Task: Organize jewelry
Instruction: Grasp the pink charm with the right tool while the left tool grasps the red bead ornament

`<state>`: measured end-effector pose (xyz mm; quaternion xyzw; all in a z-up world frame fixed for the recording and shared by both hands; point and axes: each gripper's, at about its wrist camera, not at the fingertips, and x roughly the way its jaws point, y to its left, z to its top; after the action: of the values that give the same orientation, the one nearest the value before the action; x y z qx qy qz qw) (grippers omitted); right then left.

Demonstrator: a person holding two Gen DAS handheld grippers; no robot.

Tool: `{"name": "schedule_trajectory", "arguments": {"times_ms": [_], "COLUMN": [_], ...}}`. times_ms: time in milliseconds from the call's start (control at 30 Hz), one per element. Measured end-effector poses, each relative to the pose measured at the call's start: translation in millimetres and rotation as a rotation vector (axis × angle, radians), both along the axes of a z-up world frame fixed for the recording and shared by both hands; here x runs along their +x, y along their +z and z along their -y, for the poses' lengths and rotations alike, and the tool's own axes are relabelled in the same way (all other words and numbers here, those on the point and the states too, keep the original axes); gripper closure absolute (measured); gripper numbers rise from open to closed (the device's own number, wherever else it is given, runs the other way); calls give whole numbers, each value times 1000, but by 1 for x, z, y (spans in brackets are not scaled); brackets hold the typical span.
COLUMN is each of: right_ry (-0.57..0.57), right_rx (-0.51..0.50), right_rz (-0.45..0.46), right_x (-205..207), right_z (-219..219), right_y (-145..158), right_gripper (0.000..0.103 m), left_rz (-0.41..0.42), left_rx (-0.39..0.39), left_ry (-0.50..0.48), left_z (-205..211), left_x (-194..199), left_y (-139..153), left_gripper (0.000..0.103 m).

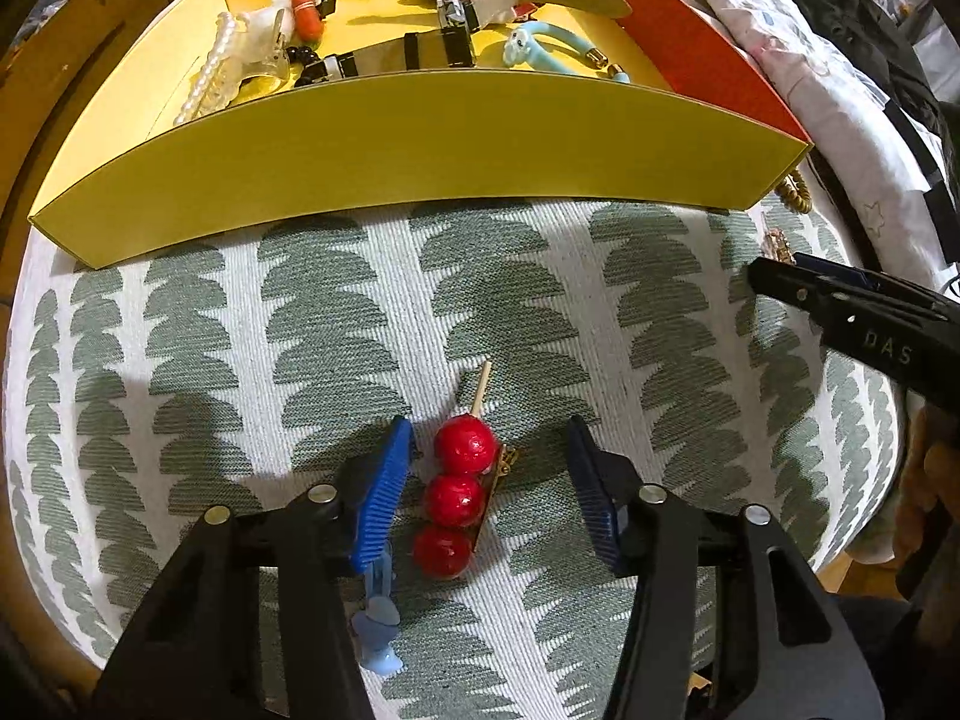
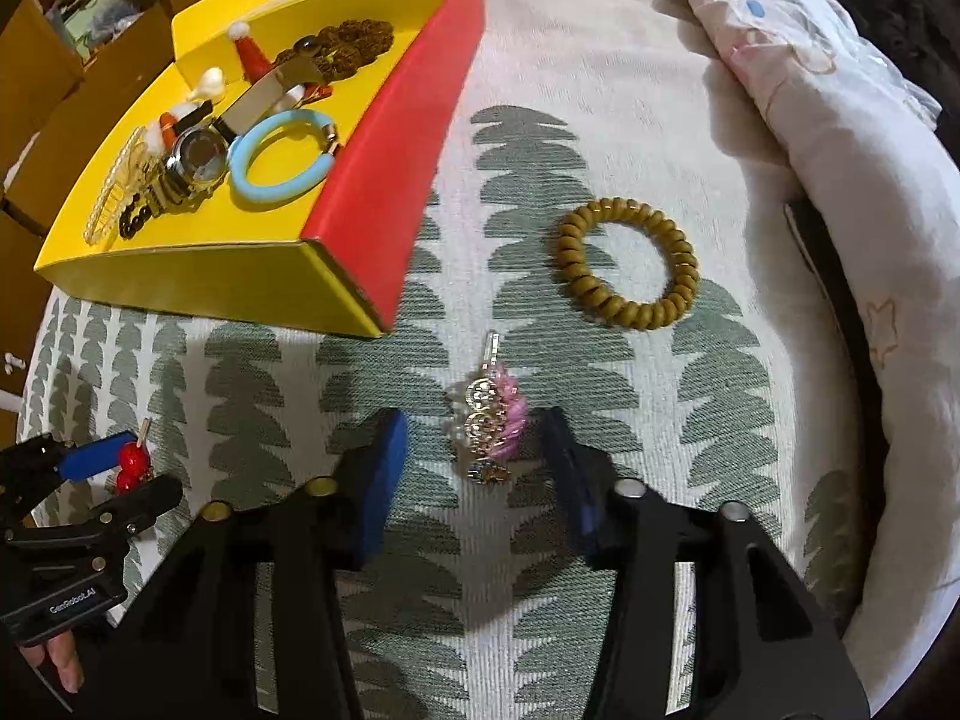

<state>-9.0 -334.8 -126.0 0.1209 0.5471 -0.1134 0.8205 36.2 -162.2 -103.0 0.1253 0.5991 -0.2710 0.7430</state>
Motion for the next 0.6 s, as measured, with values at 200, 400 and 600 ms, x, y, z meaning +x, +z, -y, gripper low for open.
{"name": "schedule_trajectory", "arguments": {"times_ms": [200,400,600], "right_ry": [-7,-10,-3], "right_rx": [10,20,40], "right_rz": [1,8,31], "right_x": [-2,-2,-8], "right_z": [2,3,-1], "right_y": [2,3,16], "right_gripper": [82,84,86], "left_rz": [-7,-28,-33], "left_rx": [-7,-24,-57], "left_ry": [-13,-9,6], "left_z": [1,-4,-11], "left_x": [-3,3,9], "left_y": [4,5,13], "left_gripper": [70,75,75]}}
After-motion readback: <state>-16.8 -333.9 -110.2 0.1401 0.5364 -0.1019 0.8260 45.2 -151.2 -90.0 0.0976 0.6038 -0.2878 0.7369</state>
